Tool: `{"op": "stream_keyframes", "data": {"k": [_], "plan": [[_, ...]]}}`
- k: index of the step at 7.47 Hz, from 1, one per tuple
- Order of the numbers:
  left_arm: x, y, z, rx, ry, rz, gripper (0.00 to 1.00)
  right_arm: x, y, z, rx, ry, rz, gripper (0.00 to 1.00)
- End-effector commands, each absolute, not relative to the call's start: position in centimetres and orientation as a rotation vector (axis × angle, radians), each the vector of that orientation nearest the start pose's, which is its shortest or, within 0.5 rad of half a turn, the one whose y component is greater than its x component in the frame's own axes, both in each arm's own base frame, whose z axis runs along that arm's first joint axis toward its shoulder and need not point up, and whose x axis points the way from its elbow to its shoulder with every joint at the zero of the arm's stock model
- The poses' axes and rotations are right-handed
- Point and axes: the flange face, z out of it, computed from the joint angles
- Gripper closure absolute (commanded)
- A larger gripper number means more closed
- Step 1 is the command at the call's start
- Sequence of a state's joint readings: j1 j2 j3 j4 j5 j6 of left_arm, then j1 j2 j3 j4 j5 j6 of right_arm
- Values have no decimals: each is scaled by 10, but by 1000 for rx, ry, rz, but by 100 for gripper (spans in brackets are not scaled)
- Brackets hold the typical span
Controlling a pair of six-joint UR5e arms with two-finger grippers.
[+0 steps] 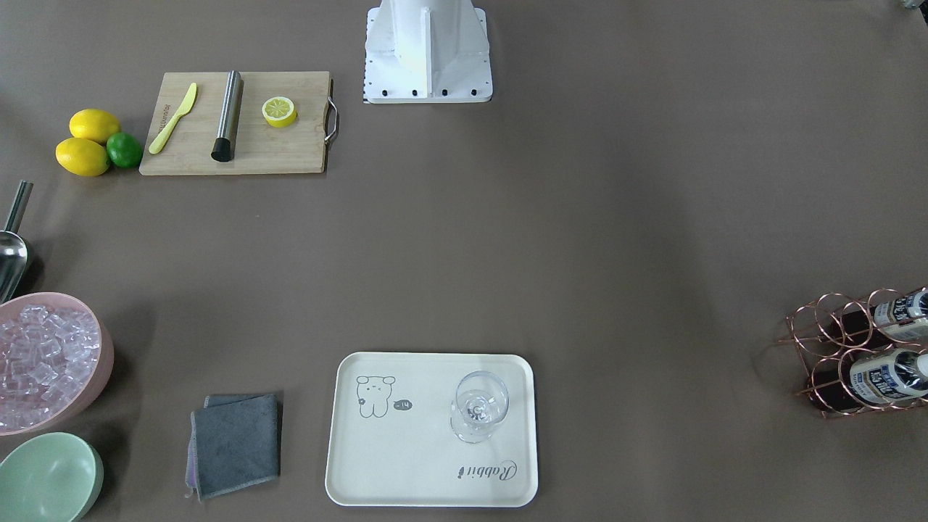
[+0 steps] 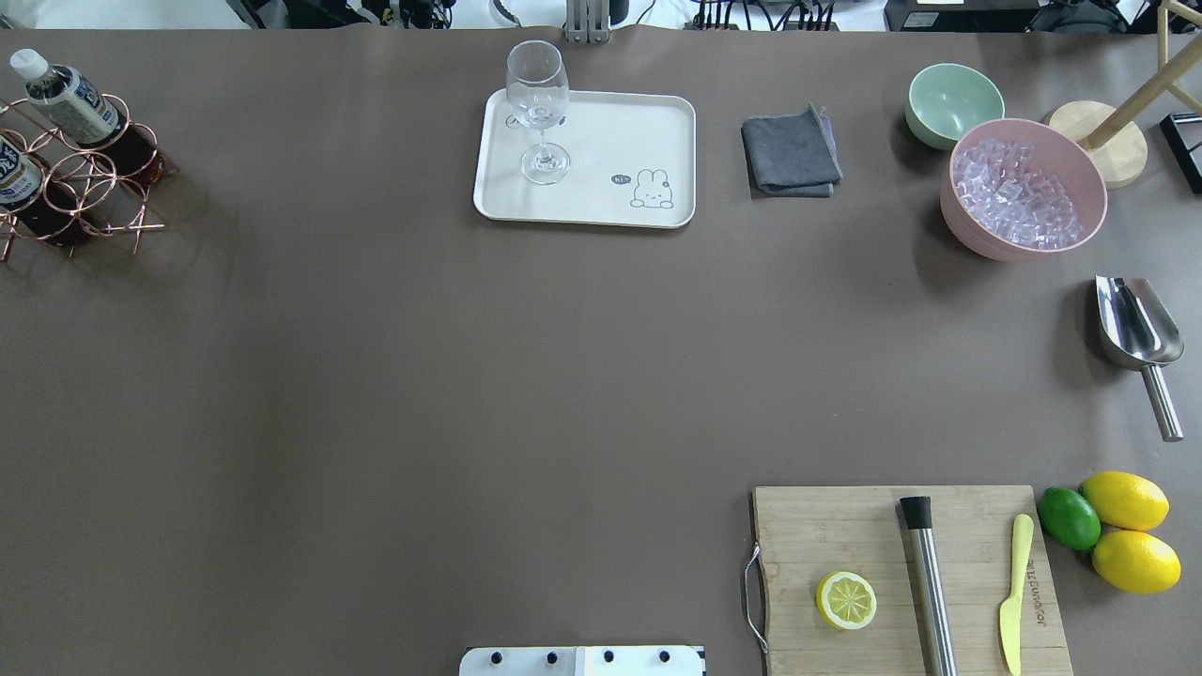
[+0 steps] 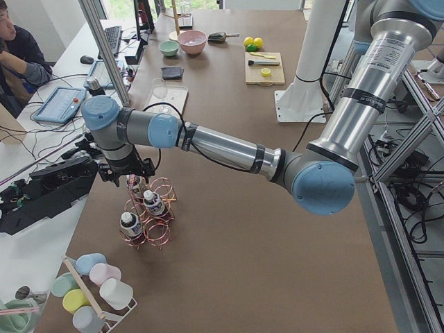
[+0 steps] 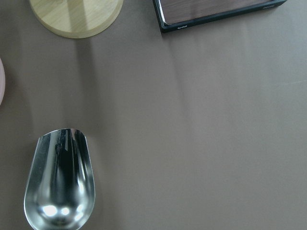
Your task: Take tea from basket to plate
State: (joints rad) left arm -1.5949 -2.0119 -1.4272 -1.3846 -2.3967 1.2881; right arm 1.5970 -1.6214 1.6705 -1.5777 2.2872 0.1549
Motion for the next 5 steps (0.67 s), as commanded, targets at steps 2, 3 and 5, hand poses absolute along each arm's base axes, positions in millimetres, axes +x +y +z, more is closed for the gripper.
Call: {"op": "stream_keyframes", "data": {"k": [2, 3, 5], "plan": [[-57, -677, 489, 620, 657, 1262, 30, 79, -471, 639, -7, -718, 157, 0], [-57, -678, 490, 619, 658, 1262, 36, 79, -471, 639, -7, -718, 157, 0], [-57, -678, 490, 621, 657, 1264, 37, 80, -472, 638, -4, -718, 156, 0]]}}
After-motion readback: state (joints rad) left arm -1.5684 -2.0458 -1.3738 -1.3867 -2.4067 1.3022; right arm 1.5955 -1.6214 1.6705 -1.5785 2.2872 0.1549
